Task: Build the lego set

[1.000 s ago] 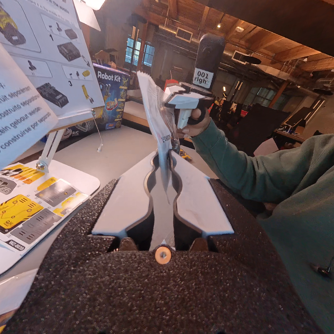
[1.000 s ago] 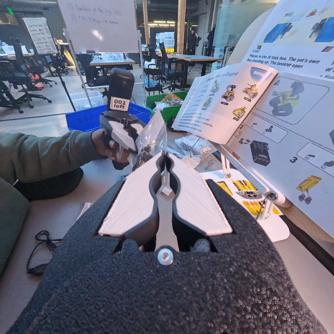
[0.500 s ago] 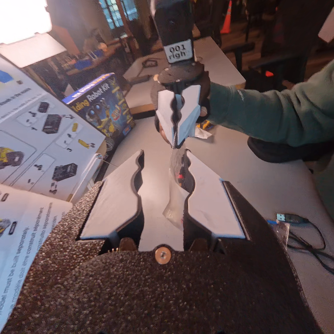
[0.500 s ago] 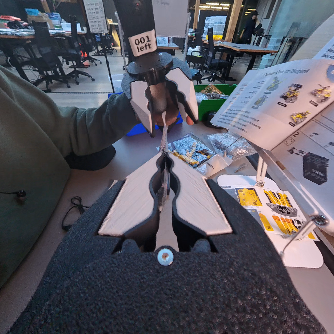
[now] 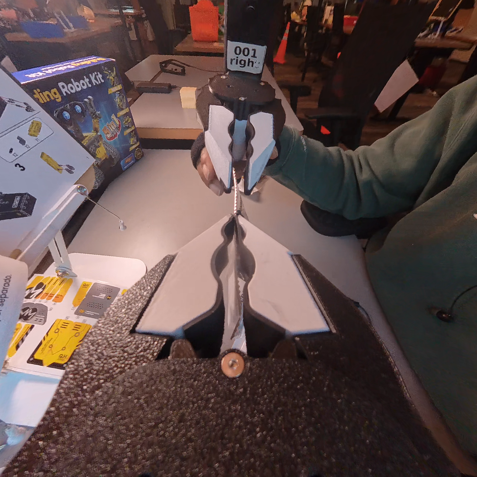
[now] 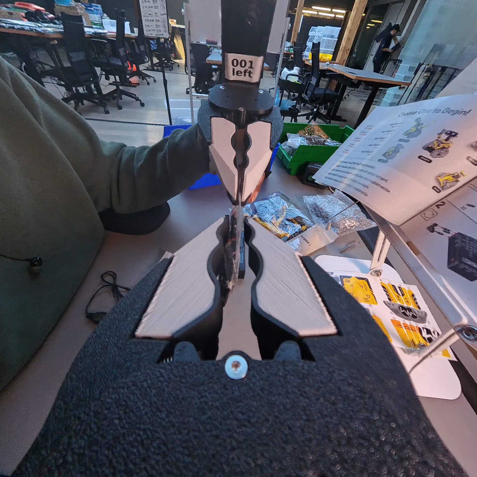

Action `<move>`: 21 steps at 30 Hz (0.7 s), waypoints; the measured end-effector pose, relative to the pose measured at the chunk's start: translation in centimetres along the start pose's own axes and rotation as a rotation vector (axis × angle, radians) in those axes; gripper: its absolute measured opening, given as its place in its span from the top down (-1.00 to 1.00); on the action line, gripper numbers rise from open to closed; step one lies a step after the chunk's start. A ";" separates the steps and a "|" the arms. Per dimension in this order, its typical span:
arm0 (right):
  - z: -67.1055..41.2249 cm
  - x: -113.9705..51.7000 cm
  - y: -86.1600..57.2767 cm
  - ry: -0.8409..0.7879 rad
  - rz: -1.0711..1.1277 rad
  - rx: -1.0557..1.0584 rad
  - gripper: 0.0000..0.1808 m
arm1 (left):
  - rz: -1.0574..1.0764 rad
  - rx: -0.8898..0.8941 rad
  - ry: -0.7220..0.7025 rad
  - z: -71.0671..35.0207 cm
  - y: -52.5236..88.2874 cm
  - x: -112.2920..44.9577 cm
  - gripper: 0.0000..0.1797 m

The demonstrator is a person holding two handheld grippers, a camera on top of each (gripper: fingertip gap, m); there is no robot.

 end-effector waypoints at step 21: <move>-0.3 -1.6 0.2 -0.059 -0.014 -0.025 1.00 | -0.069 -0.101 0.019 -0.7 -1.2 -0.3 1.00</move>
Point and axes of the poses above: each gripper's, where its closed fingertips meet, x back along the fingers, z out of its underside, y = z × x across the jaws, the point moved 10 cm from there along x, back along the fingers, and after that the axes turned 5 degrees about x, right-handed, at the moved point
